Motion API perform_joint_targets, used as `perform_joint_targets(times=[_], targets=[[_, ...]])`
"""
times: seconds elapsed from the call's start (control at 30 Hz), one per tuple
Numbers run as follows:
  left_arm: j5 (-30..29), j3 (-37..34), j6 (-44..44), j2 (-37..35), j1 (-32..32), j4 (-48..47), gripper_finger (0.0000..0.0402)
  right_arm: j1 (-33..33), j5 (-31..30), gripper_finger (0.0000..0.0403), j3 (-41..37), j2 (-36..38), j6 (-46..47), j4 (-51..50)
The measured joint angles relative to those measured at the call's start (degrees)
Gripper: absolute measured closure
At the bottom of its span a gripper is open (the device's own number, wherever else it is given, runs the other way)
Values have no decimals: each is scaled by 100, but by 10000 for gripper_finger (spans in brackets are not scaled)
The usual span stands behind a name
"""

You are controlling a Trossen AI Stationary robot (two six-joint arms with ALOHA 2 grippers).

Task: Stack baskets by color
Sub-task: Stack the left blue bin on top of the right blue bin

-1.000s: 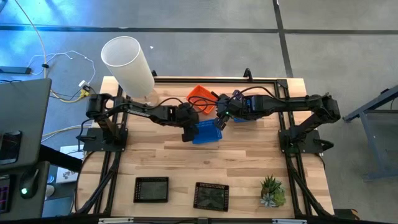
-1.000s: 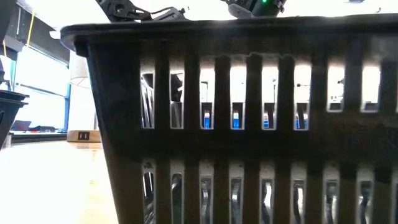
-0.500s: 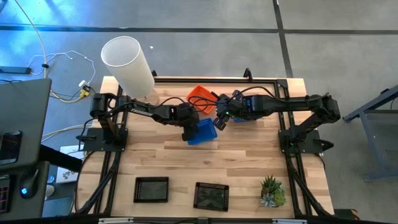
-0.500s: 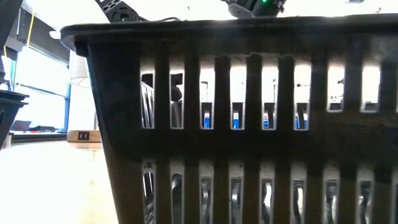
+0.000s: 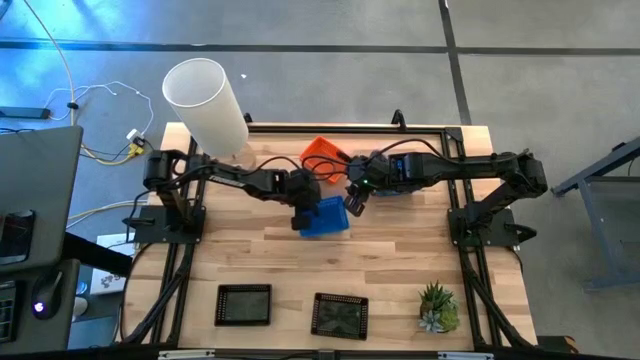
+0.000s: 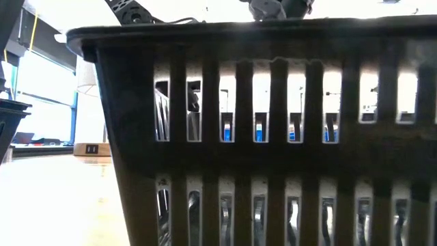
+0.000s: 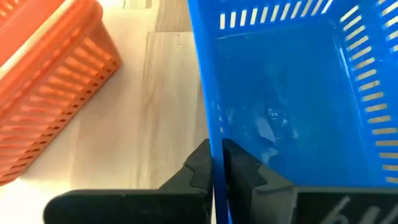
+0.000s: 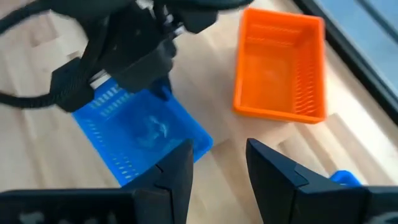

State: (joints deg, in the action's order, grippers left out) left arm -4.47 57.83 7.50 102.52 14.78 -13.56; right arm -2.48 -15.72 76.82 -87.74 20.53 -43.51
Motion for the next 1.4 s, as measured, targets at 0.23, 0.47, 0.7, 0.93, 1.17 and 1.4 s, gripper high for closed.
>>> perform_joint_targets(times=[0.23, 0.47, 0.7, 0.93, 1.17, 1.4], targets=[[-31, 6, 33, -209, -269, 52, 400, 2, 592, 267, 0, 0, -518, 148], [-315, 2, 21, -421, -606, 108, 401, 141, 868, 267, -7, -143, -1274, 569], [-523, 103, -167, -439, -804, 9, 401, 360, 841, 267, -6, -422, -1906, 567], [-648, 277, -282, -439, -891, -54, 401, 565, 747, 267, -4, -707, -2339, 588], [-677, 336, -255, -463, -965, -12, 401, 610, 695, 267, -4, -763, -2360, 557], [-855, 341, -238, -515, -1111, 14, 401, 612, 701, 267, -4, -789, -2359, 508]])
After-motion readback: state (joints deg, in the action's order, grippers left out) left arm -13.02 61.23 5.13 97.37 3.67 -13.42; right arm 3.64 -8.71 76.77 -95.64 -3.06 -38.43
